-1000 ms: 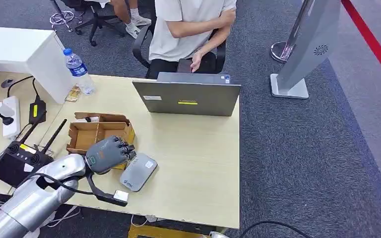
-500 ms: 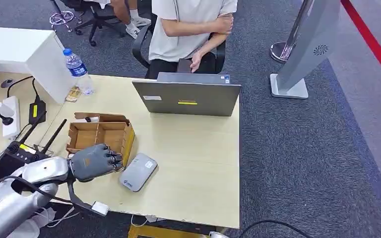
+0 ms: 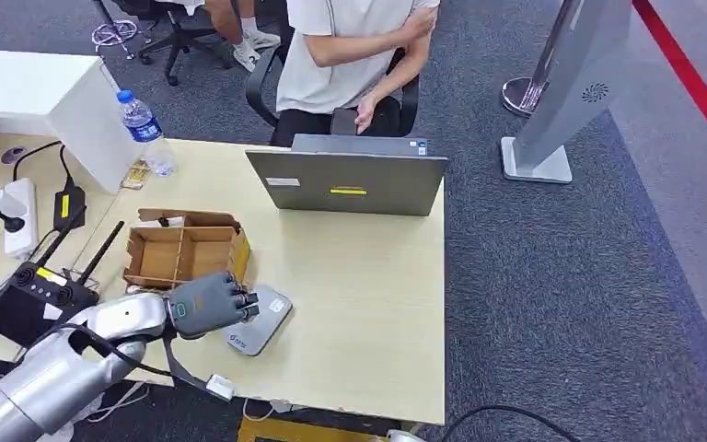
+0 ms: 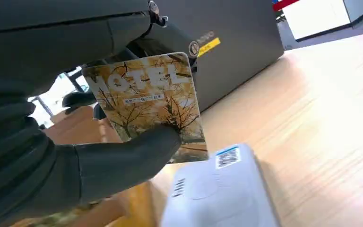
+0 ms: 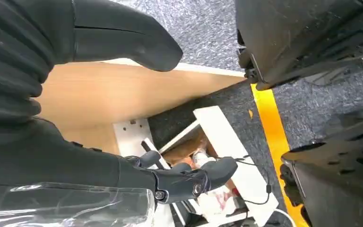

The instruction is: Pass the card to the sensor for recognition and then transmit it.

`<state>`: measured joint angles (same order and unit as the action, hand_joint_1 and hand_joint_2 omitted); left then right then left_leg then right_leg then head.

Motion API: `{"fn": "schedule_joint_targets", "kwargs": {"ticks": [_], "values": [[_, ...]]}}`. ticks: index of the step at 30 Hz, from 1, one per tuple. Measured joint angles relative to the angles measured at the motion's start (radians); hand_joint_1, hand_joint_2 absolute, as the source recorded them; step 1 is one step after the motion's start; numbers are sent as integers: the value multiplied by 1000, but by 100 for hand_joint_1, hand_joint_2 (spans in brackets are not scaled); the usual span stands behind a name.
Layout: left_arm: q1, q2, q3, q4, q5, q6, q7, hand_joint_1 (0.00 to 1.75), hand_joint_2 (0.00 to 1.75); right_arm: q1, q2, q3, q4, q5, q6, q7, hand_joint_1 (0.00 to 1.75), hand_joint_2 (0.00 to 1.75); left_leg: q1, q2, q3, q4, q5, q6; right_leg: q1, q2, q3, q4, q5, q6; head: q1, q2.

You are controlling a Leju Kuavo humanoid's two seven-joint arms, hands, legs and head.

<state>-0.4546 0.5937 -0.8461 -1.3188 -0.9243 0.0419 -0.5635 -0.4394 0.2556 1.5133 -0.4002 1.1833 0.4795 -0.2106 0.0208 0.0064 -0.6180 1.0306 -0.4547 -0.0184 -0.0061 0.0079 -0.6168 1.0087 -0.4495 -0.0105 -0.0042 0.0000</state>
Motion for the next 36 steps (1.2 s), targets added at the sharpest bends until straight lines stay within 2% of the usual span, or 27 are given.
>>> {"fn": "schedule_joint_targets", "kwargs": {"ticks": [6, 19, 22, 30, 36], "values": [[-14, -64, -34, 63, -12, 16, 20, 175, 175, 0, 0, 0, 0, 5, 3, 0, 0, 175, 0, 0, 0, 0, 0, 0, 0, 1, 0, 0, 0, 0, 0, 0], [-22, -93, -55, 107, -11, 16, 20, 175, 175, 0, 0, 0, 0, 14, 3, 0, 0, 175, 0, 1, 0, 0, 0, 0, 0, 1, 0, 0, 0, 0, 0, 0], [-24, -92, -55, 110, -2, -3, 27, 175, 175, 0, 0, 0, 0, 14, 3, 0, 0, 175, 0, 1, 0, 0, 0, 0, 0, 1, 0, 0, 0, 0, 0, 0], [-59, -44, -59, 106, 21, -73, 45, 175, 175, 0, 0, 0, 0, 9, 3, 2, 0, 175, 0, 1, 0, 0, 0, 0, 0, 0, 0, 1, 0, 0, 0, 0], [-71, -28, -73, 105, 24, -76, 58, 175, 175, 0, 0, 0, 0, 6, 2, 3, 0, 175, 0, 1, 0, 0, 0, 0, 0, 1, 0, 1, 0, 0, 0, 0]]}}
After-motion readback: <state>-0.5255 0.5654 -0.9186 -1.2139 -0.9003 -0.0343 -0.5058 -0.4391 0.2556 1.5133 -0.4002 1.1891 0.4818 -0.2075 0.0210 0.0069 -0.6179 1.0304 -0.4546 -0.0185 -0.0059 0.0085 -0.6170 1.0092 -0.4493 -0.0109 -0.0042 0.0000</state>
